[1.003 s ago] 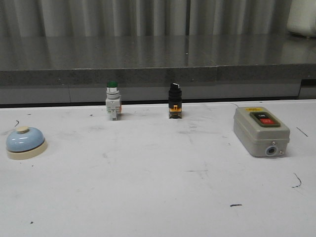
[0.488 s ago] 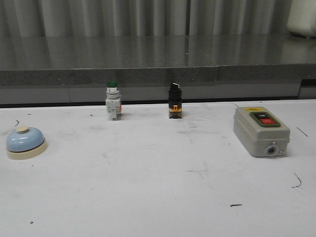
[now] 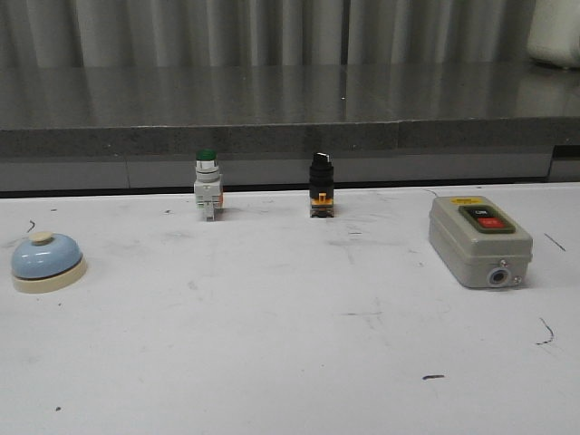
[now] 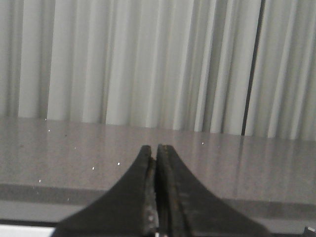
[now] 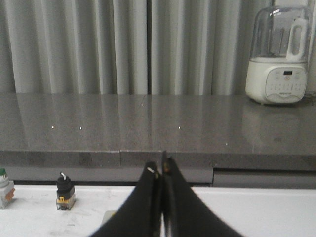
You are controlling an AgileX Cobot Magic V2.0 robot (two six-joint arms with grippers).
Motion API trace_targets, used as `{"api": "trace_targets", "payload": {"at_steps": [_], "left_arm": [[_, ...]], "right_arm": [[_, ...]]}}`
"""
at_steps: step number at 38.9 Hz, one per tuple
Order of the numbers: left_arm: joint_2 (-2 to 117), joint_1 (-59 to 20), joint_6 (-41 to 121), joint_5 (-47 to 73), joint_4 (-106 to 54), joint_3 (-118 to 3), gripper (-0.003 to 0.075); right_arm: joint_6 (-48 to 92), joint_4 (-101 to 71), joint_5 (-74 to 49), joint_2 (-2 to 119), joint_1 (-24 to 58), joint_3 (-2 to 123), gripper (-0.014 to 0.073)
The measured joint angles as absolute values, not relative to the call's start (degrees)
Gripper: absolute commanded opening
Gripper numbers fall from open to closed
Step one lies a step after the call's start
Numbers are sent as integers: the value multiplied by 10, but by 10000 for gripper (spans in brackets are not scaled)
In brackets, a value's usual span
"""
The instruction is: Place and press bell with both arms
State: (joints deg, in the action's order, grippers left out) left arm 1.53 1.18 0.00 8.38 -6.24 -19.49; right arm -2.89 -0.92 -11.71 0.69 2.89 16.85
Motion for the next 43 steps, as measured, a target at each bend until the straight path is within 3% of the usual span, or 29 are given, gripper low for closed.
{"api": "trace_targets", "payload": {"at_steps": [13, 26, 43], "left_arm": [[157, 12, 0, 218, -62, -371, -20], [230, 12, 0, 262, -62, -375, -20], [247, 12, 0, 263, -62, -375, -20]], "right_arm": [[-29, 4, -228, 145, 29, 323, -52], [-29, 6, -265, 246, 29, 333, -52], [-29, 6, -265, 269, 29, 333, -52]]}}
